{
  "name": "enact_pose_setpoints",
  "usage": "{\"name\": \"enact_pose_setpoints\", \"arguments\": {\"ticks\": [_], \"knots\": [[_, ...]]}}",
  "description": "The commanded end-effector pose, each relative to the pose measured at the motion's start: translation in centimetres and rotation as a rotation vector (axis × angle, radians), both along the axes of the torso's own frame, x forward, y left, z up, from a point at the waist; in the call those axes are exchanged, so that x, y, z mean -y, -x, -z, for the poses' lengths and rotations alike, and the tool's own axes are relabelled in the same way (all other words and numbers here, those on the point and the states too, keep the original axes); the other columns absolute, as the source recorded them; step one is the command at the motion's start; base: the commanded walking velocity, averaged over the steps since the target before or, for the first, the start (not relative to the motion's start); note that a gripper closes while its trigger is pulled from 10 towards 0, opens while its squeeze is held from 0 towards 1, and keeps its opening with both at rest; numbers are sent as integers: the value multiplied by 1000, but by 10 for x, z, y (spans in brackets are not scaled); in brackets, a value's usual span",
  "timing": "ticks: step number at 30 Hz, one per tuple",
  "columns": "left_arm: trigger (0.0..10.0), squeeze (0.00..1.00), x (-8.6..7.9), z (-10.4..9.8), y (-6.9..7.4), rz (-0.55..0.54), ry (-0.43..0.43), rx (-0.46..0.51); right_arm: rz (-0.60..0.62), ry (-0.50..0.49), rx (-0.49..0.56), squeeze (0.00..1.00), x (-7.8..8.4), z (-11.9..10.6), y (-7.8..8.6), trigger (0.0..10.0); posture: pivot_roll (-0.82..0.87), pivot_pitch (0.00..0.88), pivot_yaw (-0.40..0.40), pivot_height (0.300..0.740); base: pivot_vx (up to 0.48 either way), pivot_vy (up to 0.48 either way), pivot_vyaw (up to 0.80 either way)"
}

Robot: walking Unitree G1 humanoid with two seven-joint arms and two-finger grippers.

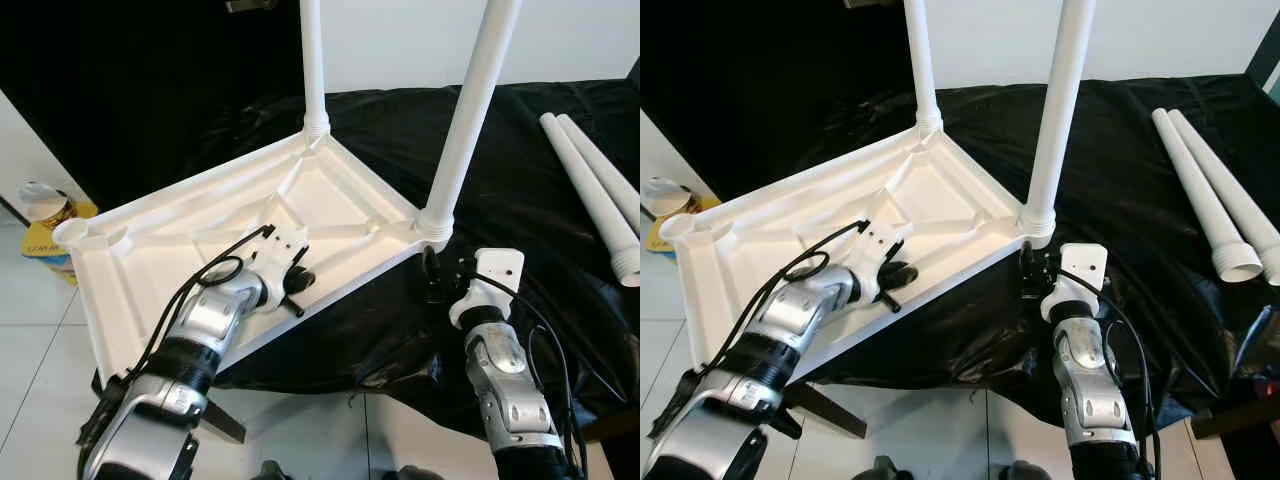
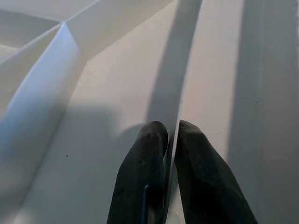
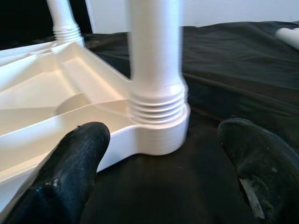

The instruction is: Building children table

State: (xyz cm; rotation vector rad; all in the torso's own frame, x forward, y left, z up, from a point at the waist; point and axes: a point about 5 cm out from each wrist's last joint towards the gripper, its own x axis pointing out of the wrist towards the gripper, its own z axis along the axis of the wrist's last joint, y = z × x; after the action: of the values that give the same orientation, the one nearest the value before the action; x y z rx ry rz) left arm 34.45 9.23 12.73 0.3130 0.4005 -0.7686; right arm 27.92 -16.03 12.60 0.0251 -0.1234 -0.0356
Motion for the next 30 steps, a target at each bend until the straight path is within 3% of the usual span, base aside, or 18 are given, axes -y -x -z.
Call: {"name": "enact_pose_setpoints", "arguments": {"ticks": [1,3,9,10,11,12,14,15,16,17,18,19,20,21,22,24,27,30], "knots": [[10000,0,7,-19,-12,-140,-29,192,-23,-10,-10,0,-6,3,0,10000,-4,79,55,740,0,0,0],[10000,0,28,-22,-9,-72,5,209,-28,-9,-15,0,-8,4,0,10000,-5,81,59,740,0,0,0],[10000,0,48,-24,-2,-48,79,203,-15,-4,-30,0,-7,7,2,10000,-7,85,66,740,0,0,0],[10000,518,49,-26,-1,-45,112,202,-14,-5,-31,0,-7,8,2,10000,-6,87,69,740,0,0,0],[10000,518,50,-27,0,-44,134,202,-13,-6,-31,0,-8,8,3,10000,-6,87,69,740,0,0,0],[10000,1000,50,-30,1,-45,160,202,-12,-7,-32,0,-8,8,3,10000,-4,88,68,740,0,0,0],[10000,1000,51,-32,1,-44,169,212,-13,-7,-33,0,-8,9,3,10000,-3,88,68,740,0,0,0],[10000,929,49,-37,0,-34,156,252,-15,-8,-34,0,-9,9,3,10000,-1,88,68,740,0,0,0],[10000,929,49,-37,0,-34,156,252,-15,-8,-34,0,-9,9,3,10000,-1,88,68,740,0,0,0],[10000,400,47,-40,-1,-36,151,273,-16,-8,-35,0,-10,9,2,10000,2,89,66,740,0,0,0],[10000,0,44,-44,-2,-48,156,289,-18,-8,-37,0,-10,10,2,10000,3,89,65,740,0,0,0],[10000,0,44,-44,-2,-48,156,289,-18,-8,-37,0,-10,10,2,10000,3,89,65,740,0,0,0],[10000,0,32,-53,-5,-88,157,323,-22,-6,-44,0,-12,11,1,10000,8,89,63,740,0,0,0],[10000,0,32,-53,-5,-88,157,323,-22,-6,-44,0,-12,11,1,10000,8,89,63,740,0,0,0],[10000,0,18,-58,-9,-133,142,346,-26,-4,-52,0,-12,12,1,10000,12,89,62,740,0,0,0],[10000,0,10,-60,-10,-158,131,357,-27,-3,-56,0,-13,13,1,10000,12,89,62,740,0,0,0],[10000,0,-31,-65,-15,-270,15,419,-38,4,-71,0,-14,16,1,10000,18,91,55,740,0,0,0],[10000,0,-43,-66,-15,-304,-11,429,-41,5,-75,0,-14,16,1,10000,19,92,54,740,0,0,0]]}}
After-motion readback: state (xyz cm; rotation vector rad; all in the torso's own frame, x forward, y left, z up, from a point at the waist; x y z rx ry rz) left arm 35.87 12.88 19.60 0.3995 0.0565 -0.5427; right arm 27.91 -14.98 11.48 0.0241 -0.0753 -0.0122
